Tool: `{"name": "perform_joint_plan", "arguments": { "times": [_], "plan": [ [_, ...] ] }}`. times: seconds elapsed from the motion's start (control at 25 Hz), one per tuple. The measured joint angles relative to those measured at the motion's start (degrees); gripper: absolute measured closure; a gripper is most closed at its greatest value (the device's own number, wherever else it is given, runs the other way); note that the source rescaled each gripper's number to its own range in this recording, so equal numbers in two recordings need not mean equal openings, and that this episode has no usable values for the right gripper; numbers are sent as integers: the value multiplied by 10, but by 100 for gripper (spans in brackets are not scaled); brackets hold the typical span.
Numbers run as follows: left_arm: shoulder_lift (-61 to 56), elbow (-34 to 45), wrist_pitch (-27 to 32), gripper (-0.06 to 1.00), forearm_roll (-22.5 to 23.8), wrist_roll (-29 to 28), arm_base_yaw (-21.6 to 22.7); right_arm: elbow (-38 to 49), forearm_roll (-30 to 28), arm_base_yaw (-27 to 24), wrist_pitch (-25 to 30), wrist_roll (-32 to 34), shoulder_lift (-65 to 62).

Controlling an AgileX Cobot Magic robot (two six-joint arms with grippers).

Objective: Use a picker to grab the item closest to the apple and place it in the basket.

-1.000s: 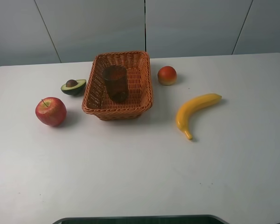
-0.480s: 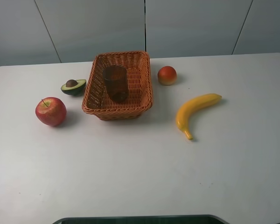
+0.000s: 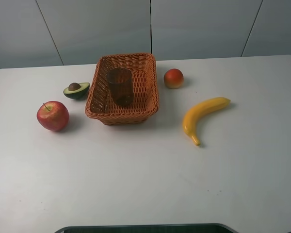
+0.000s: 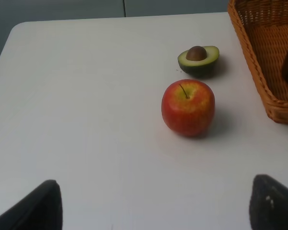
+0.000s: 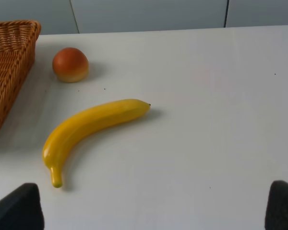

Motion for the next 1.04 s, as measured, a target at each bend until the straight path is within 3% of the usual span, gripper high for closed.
{"name": "perform_joint_plan", "arguments": {
  "times": [1.04],
  "plan": [
    [0,0,0,-5,-4,0,0,0,0,0,0,0,0]
  ]
}}
